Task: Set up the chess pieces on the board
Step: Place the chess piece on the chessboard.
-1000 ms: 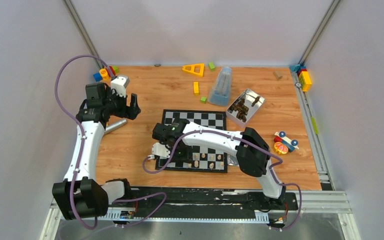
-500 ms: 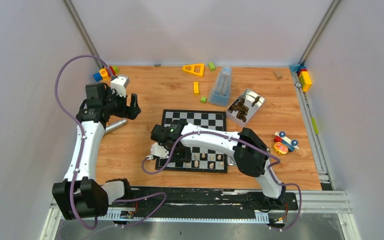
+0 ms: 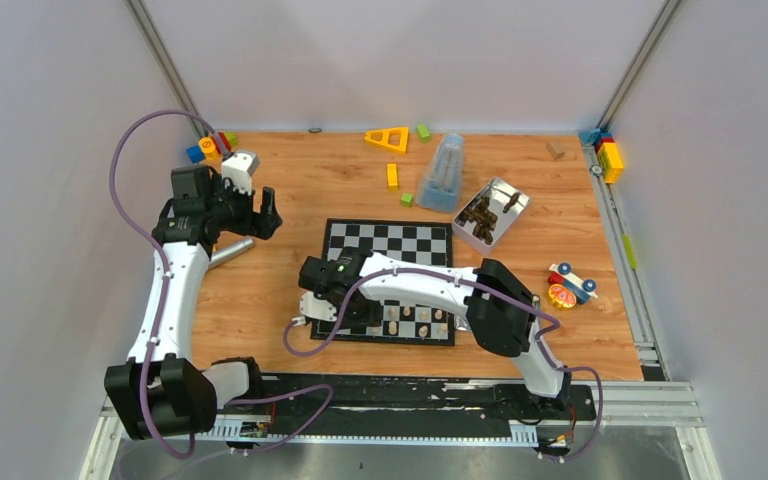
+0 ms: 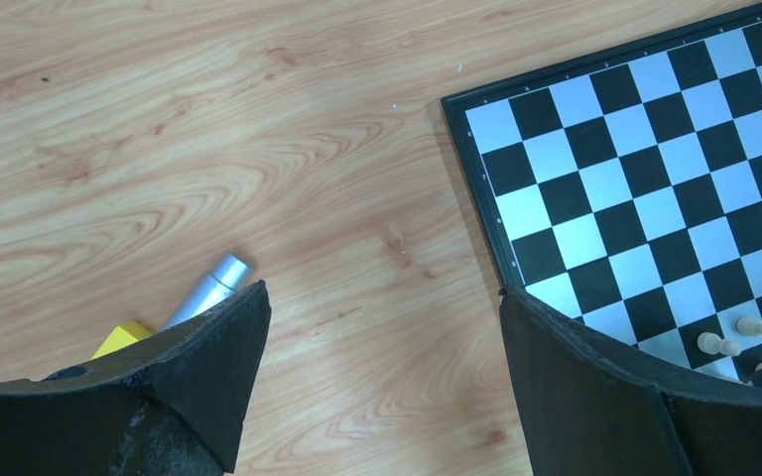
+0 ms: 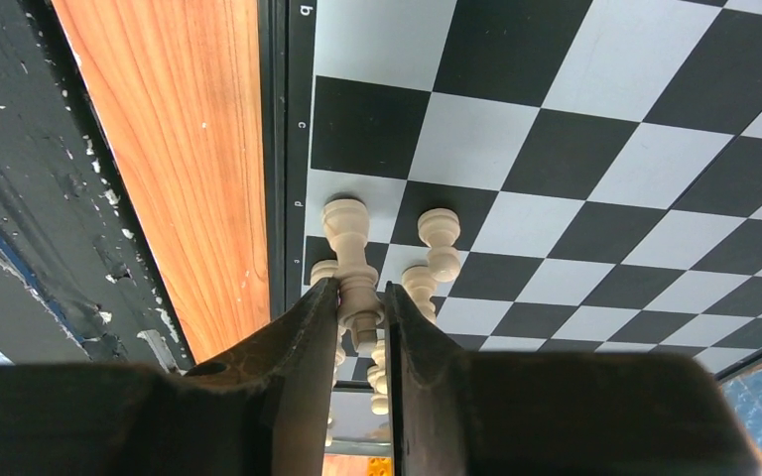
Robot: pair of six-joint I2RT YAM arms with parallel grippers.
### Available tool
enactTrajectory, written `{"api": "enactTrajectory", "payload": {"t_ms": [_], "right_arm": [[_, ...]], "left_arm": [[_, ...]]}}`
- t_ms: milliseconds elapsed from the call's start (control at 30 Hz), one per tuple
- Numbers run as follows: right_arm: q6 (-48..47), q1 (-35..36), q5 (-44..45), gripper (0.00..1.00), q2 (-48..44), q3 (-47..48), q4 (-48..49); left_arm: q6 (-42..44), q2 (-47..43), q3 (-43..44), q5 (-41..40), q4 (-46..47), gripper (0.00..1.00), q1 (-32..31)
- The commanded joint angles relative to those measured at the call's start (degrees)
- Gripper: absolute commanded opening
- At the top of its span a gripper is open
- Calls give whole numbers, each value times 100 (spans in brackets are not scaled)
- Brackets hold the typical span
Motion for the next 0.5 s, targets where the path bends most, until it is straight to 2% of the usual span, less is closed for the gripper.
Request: {"api": "enactTrajectory", "payload": {"t_ms": [0, 300, 467], "right_arm": [[140, 61, 220, 27, -2, -112, 150], [182, 55, 190, 47, -202, 16, 174], [285, -270, -398, 54, -701, 233, 217]], "left_arm": [[-51, -157, 132, 114, 95, 93, 24], [-26, -162, 130, 116, 97, 93, 25], [41, -125, 120, 202, 132, 94, 25]]}}
